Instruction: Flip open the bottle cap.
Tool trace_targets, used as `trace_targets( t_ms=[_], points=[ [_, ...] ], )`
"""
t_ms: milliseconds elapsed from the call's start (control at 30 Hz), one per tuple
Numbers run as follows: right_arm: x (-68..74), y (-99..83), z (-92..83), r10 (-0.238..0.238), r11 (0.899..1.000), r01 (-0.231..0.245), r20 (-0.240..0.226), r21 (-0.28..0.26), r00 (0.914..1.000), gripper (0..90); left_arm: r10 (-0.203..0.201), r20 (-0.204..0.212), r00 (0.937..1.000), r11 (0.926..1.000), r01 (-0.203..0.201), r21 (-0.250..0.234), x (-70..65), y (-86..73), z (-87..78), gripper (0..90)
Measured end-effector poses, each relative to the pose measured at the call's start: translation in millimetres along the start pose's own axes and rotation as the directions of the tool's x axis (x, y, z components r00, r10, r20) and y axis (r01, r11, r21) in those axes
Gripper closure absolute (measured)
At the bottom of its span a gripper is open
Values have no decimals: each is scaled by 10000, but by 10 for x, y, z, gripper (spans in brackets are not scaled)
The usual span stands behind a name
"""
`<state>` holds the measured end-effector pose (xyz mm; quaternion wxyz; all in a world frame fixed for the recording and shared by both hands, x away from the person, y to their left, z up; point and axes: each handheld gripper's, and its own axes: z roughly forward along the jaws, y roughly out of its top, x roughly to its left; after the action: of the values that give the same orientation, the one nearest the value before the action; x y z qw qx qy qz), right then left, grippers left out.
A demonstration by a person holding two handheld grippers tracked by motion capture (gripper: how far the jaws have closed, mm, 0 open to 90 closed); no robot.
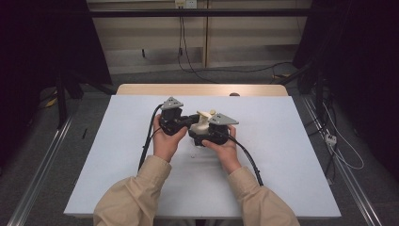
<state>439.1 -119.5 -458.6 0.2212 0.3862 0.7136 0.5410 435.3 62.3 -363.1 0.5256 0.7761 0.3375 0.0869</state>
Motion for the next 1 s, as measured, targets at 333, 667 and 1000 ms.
trace_targets(
  t_ms=[333, 667, 1000],
  points=[
    [-1, -1, 0, 0, 10000, 0, -4, -4, 10000, 65, 24, -22, 10000, 10000, -24, -13, 2, 27, 24, 900],
    [-2, -2, 0, -3, 10000, 3, -1, -13, 10000, 65, 68, -36, 10000, 10000, -68, -10, -8, 81, 39, 900],
    [-3, -2, 0, 1, 10000, -1, -5, -12, 10000, 65, 95, -35, 9999, 9999, -95, -34, -1, 116, 63, 900]
  ],
)
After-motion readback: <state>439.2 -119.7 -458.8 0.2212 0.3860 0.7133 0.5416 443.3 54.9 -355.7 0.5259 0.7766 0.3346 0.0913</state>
